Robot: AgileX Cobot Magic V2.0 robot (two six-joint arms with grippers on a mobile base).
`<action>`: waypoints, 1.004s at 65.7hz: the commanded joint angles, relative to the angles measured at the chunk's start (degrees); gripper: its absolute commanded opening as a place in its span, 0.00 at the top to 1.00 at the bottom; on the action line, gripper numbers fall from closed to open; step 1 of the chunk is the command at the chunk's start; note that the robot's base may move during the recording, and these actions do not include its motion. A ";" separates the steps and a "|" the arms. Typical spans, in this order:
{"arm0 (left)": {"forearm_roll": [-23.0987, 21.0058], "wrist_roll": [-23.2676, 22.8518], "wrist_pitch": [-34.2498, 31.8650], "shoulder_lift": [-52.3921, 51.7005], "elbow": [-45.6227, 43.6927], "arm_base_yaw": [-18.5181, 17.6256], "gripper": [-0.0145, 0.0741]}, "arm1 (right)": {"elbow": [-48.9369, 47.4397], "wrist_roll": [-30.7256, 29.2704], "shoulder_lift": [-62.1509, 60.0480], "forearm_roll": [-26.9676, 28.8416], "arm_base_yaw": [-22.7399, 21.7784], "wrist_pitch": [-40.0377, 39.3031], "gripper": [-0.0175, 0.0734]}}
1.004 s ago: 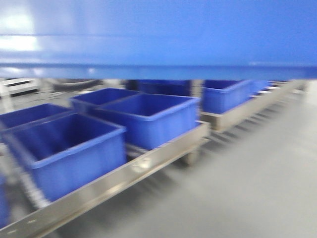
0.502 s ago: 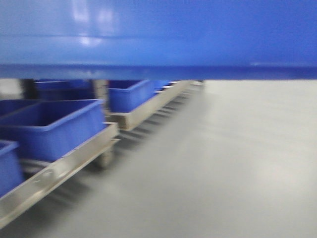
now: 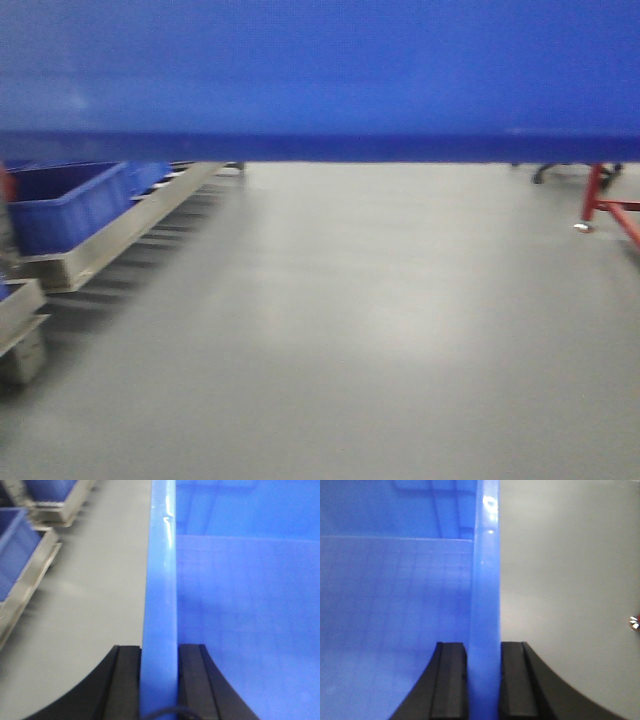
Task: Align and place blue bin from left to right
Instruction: 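Hold the bin with both grippers while the base backs away and turns, then hold the bin with both grippers while driving across the floor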
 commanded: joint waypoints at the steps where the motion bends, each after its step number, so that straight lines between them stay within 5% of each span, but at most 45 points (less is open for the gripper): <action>1: 2.71 -0.66 -5.24 -0.12 -0.50 -0.62 0.96 | -0.61 -0.64 -0.20 -1.89 0.51 -4.43 0.89; 66: 3.48 -0.66 -5.24 -0.12 -0.50 -0.62 0.96 | -0.61 -0.64 -0.20 -1.94 0.51 -8.96 0.89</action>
